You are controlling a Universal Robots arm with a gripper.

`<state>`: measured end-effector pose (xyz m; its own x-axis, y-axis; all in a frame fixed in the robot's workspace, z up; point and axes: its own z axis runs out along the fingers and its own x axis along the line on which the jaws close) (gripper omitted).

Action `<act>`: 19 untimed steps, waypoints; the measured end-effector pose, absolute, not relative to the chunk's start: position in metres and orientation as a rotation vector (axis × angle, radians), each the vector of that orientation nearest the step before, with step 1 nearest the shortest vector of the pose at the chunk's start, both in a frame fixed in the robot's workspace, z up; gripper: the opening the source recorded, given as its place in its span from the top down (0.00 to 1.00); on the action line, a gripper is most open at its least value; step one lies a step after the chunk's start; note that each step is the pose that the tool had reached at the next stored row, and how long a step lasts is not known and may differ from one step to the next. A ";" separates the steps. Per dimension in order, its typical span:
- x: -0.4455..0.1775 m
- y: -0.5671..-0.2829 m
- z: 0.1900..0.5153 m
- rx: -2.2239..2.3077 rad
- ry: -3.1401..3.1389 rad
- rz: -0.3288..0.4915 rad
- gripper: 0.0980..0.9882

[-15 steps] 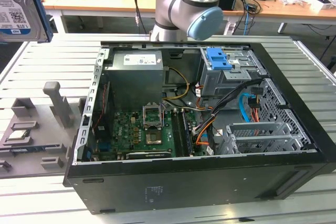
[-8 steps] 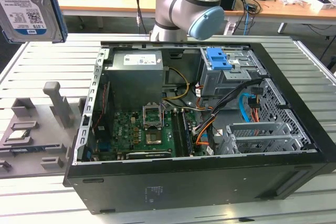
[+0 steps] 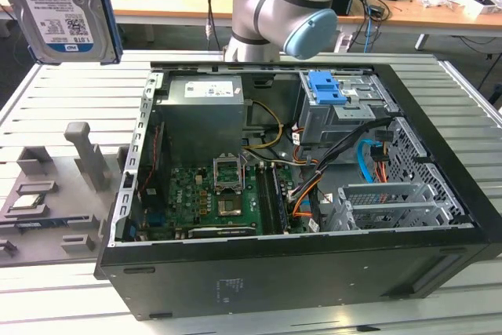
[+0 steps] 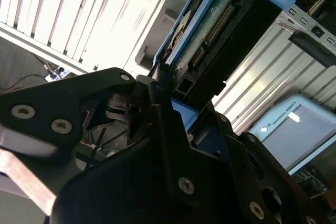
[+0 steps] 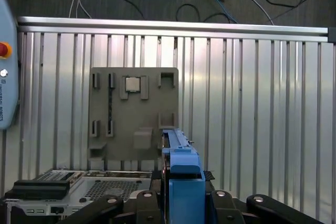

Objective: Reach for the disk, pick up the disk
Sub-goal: 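Pick up the disk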

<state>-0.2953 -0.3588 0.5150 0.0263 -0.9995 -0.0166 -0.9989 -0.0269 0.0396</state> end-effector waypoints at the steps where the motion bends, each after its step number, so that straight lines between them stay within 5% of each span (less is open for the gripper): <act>1: -0.292 -0.359 0.515 2.238 -2.180 -0.062 0.70; 19: -0.236 -0.359 0.515 2.238 -2.179 -0.063 0.70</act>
